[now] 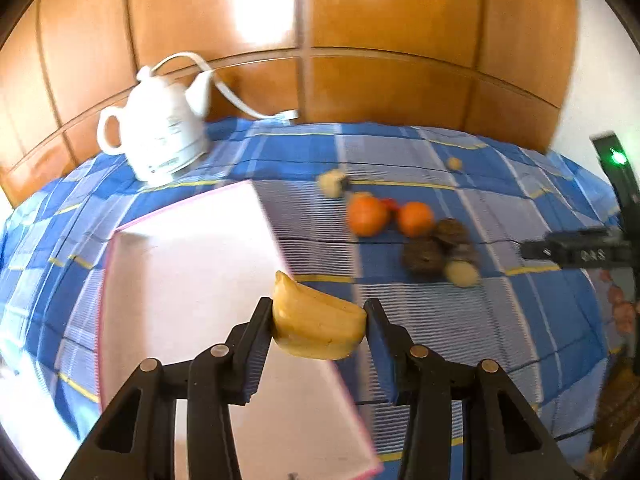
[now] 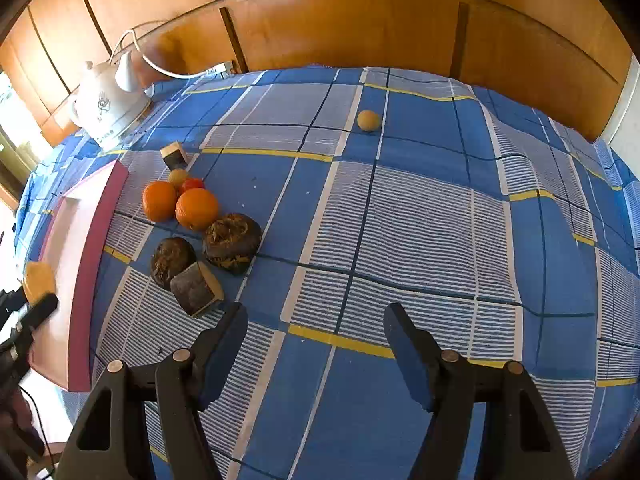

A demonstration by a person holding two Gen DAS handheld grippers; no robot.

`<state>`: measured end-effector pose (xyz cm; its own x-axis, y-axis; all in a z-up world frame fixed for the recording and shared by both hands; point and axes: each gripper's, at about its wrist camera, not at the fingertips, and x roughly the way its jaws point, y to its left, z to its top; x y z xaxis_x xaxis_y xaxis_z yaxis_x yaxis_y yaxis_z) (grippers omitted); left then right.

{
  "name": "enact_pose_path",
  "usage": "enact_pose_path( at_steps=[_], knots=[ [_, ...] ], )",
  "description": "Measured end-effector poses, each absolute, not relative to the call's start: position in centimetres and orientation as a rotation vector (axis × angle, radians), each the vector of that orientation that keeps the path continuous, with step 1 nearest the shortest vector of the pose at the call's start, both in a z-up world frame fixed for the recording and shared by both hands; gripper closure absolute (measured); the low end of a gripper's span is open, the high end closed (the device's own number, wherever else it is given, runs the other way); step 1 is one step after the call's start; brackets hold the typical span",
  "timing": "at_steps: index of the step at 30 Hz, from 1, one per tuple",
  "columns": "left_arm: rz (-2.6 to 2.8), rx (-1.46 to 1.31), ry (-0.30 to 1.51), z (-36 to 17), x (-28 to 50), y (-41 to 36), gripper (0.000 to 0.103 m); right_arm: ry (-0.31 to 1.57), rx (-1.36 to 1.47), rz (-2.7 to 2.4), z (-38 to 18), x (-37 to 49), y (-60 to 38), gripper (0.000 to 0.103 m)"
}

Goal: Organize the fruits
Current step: 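Release the mango slice in the tray with left tool while right tool grasps dark cylinder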

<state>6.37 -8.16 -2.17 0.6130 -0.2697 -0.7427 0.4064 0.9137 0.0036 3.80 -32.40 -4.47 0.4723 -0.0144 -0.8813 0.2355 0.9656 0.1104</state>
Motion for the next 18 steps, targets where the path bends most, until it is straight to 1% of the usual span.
enact_pose_path(
  at_steps=[5,10,14,16,18],
  knots=[
    [-0.271,0.068,0.886,-3.1,9.9,-3.4,0.057,1.077,0.239,-0.148,-4.7,4.0,-32.3,0.031],
    [-0.138,0.054,0.905,-4.7,12.8,0.3,0.057,1.068,0.273,-0.109,-4.7,4.1,-32.1,0.031],
    [-0.077,0.045,0.906,-5.2,14.1,1.9,0.056,1.062,0.277,-0.066,-4.6,4.3,-31.4,0.031],
    [-0.060,0.038,0.909,-5.4,14.6,2.4,0.056,1.063,0.277,-0.044,-4.7,4.5,-30.9,0.034],
    [-0.043,0.028,0.911,-5.6,14.7,2.8,0.054,1.062,0.273,-0.019,-4.8,4.6,-30.3,0.035]
  ],
)
